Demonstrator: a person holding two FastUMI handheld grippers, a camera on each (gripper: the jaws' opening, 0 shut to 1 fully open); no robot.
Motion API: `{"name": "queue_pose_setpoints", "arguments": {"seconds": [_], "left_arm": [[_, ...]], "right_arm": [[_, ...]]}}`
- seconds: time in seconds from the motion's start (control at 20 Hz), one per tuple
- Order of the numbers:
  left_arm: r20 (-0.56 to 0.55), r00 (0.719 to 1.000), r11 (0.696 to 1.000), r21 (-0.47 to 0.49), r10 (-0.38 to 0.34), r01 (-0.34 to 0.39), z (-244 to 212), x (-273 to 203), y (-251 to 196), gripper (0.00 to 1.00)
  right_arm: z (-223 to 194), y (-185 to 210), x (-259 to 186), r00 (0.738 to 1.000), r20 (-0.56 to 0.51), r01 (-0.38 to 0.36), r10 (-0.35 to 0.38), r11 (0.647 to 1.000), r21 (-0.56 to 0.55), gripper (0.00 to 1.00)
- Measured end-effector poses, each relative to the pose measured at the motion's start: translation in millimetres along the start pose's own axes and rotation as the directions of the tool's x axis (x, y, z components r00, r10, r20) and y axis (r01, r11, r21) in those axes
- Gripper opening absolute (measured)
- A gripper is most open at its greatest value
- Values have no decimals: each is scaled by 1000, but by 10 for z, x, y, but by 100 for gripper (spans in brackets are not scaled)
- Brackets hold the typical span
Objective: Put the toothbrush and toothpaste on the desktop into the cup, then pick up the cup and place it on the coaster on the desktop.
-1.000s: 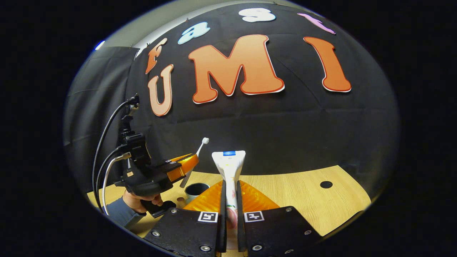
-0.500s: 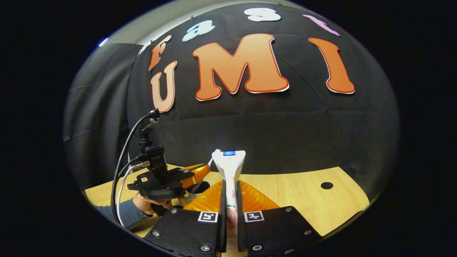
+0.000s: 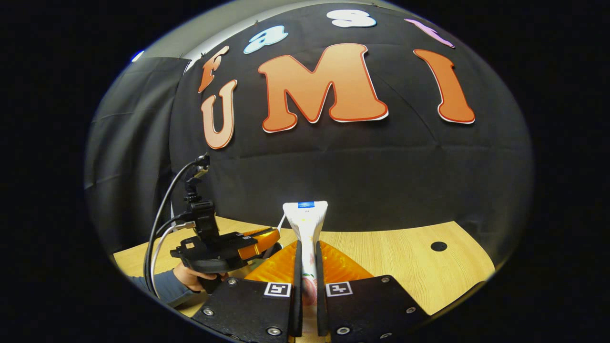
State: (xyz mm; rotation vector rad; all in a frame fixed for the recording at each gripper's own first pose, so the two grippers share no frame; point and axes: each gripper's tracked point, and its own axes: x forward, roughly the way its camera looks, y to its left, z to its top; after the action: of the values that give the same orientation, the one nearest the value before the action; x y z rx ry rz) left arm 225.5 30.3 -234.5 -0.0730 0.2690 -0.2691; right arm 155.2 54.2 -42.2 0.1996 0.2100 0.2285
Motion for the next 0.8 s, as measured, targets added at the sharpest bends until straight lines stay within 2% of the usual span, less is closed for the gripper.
{"name": "queue_pose_setpoints", "arguments": {"seconds": [0.05,0.15,0.2,0.35,0.45,0.55,0.7,0.75,0.8], "left_arm": [[-5,1000,1000,5,-3,3,-2,-94,5,26],[-14,1000,1000,24,11,-11,-20,-239,71,30],[-20,999,999,31,25,-24,-27,-329,117,39],[-26,998,997,56,52,-51,31,-668,209,82],[-23,997,995,68,79,-77,64,-918,287,91],[-39,994,992,80,98,-94,35,-1166,332,96],[-53,990,988,95,130,-124,-59,-1548,387,98],[-60,988,985,104,143,-136,-117,-1681,422,98],[-68,985,983,108,155,-148,-144,-1800,458,98]], "right_arm": [[5,15,25,1000,2,-7,7,1000,2,12],[60,84,72,1000,20,-23,23,1000,14,12],[92,116,113,999,33,-34,33,999,20,12],[268,253,231,993,91,-81,77,996,38,12],[396,374,313,984,142,-121,112,991,50,12],[523,512,423,970,198,-157,143,986,53,12],[647,727,578,946,265,-203,188,979,30,12],[649,790,637,939,278,-213,200,977,16,17],[673,860,691,932,294,-223,212,975,3,12]]}}
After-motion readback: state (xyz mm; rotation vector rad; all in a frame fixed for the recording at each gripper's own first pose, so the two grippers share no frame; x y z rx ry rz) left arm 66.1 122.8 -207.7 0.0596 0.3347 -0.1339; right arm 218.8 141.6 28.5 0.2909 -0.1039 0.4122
